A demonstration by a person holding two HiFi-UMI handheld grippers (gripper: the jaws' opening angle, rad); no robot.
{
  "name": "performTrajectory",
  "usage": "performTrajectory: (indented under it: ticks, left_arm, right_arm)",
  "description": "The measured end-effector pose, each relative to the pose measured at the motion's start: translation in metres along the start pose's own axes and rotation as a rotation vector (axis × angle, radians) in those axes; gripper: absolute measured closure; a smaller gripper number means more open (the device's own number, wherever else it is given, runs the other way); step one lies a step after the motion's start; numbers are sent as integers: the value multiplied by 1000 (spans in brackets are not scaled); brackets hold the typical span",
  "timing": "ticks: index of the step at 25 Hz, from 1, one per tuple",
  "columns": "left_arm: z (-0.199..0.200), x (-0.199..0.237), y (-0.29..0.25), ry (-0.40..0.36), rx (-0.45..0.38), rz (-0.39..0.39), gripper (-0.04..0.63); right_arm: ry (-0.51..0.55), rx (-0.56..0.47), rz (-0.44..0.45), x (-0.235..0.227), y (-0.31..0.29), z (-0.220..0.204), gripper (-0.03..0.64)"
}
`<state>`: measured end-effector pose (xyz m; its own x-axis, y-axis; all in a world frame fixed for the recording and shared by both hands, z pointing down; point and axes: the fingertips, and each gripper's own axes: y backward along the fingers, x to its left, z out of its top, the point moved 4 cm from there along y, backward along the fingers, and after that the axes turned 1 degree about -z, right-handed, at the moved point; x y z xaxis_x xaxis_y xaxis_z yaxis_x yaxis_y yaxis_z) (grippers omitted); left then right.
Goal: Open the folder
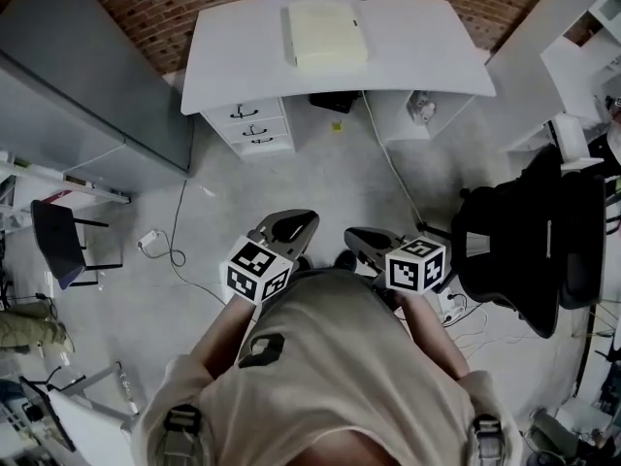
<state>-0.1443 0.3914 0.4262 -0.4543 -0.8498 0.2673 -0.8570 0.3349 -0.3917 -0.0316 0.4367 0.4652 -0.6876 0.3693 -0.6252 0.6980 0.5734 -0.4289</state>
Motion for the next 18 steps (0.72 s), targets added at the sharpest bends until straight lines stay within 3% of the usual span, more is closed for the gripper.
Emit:
performTrajectory:
  ticks: [6, 12, 18]
  left_arm:
    - [10, -19, -30, -75, 29, -46, 578]
    - [18, -32, -58, -92, 62, -56, 580]
    - [24, -45, -84, -103, 100, -34, 580]
  right_arm:
    - [-5, -41, -11, -19, 15, 10, 611]
    - [-32, -76, -8, -45, 37, 17, 611]
    - [-45, -47, 47, -63, 42, 17, 611]
